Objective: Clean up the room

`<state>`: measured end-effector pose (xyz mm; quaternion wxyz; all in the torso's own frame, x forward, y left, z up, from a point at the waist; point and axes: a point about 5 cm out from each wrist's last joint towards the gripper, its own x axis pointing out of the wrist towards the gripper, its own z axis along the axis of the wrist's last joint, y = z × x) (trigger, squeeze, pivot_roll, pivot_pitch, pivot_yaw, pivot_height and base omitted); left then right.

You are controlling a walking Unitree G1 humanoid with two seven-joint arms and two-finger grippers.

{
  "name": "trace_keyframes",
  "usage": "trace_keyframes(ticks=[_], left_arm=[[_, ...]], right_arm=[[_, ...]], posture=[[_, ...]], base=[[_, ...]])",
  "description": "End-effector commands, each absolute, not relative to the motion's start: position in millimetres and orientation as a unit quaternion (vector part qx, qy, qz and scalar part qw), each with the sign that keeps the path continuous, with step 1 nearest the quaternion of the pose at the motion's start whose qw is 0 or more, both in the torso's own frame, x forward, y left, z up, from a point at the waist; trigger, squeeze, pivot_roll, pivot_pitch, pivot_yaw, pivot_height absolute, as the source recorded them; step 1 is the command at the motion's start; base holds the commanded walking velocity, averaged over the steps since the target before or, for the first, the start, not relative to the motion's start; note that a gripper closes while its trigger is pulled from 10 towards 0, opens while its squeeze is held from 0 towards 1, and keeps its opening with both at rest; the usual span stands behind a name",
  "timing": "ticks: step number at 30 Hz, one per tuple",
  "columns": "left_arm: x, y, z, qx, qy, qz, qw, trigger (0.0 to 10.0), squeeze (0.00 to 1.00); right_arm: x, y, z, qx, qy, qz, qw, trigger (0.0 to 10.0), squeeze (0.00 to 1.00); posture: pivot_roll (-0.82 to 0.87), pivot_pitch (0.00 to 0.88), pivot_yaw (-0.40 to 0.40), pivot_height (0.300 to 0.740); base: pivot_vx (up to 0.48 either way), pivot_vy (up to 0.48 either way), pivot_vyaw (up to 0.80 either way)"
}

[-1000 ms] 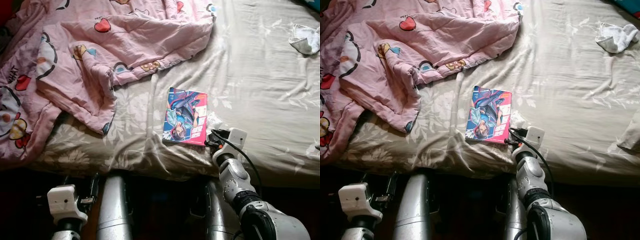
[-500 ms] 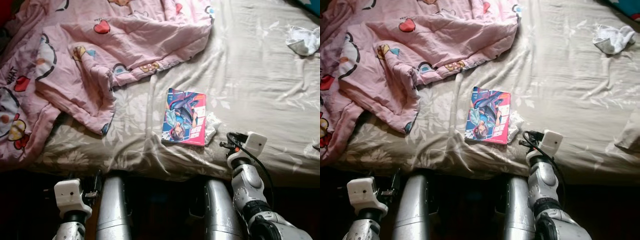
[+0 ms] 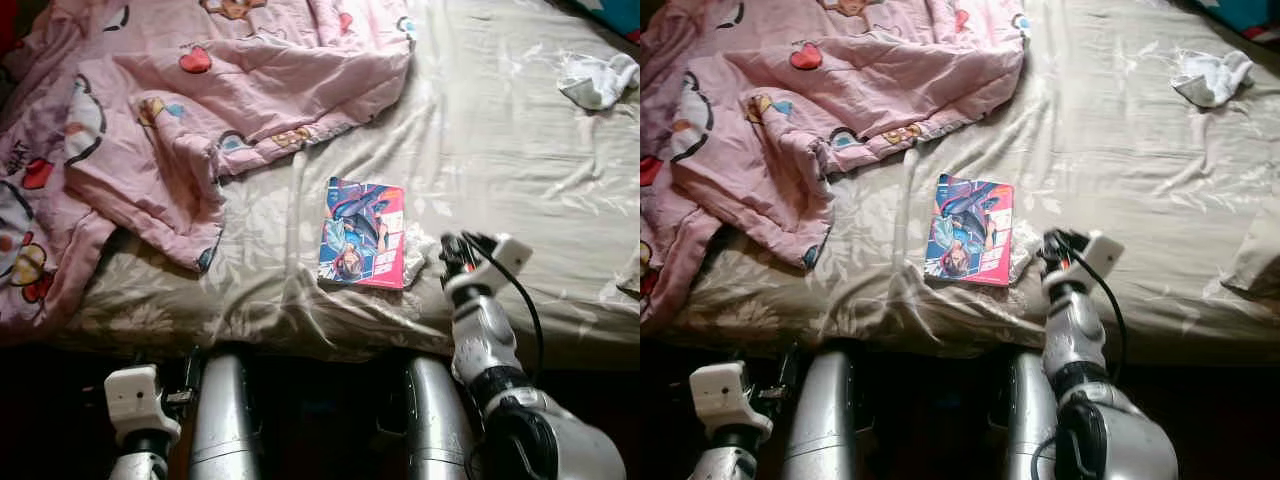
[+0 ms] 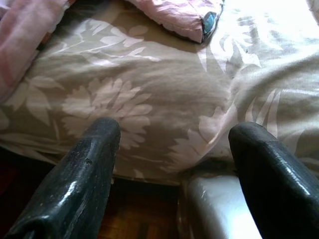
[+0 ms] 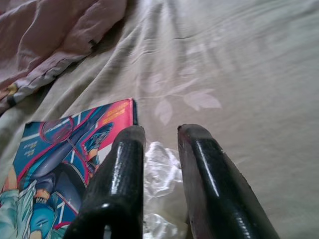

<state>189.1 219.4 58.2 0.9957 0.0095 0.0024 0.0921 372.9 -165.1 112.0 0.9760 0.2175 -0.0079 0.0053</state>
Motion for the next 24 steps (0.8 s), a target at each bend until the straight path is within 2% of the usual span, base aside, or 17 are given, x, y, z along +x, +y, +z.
trace_keyframes(ticks=[1,17,18,19,20,24], left_arm=[[180,222,55,0.014,0.015,0.100,0.995,10.0,0.00],[165,215,61,0.011,0.023,0.098,0.995,10.0,0.00],[163,214,61,0.011,0.025,0.098,0.995,10.0,0.00],[163,214,61,0.011,0.026,0.097,0.995,10.0,0.00],[162,214,62,0.010,0.026,0.097,0.995,10.0,0.00],[159,213,63,0.010,0.030,0.093,0.995,10.0,0.00]], right_arm=[[367,-161,95,0.203,0.038,0.005,0.978,10.0,1.00],[369,-159,94,0.162,0.067,0.006,0.985,10.0,1.00],[369,-159,92,0.153,0.074,0.005,0.985,10.0,0.48],[368,-159,91,0.148,0.078,0.004,0.986,10.0,0.48],[367,-160,90,0.143,0.082,0.002,0.986,10.0,0.00],[364,-162,82,0.132,0.105,-0.003,0.986,10.0,0.00]], posture=[[0.20,0.400,-0.028,0.572],[0.21,0.431,-0.040,0.572],[0.20,0.434,-0.043,0.572],[0.20,0.434,-0.043,0.572],[0.20,0.434,-0.043,0.572],[0.21,0.439,-0.043,0.572]], base=[[0.000,0.000,0.00],[0.000,0.000,0.00],[0.000,0.000,0.00],[0.000,0.000,0.00],[0.000,0.000,0.00],[0.000,0.000,0.00]])
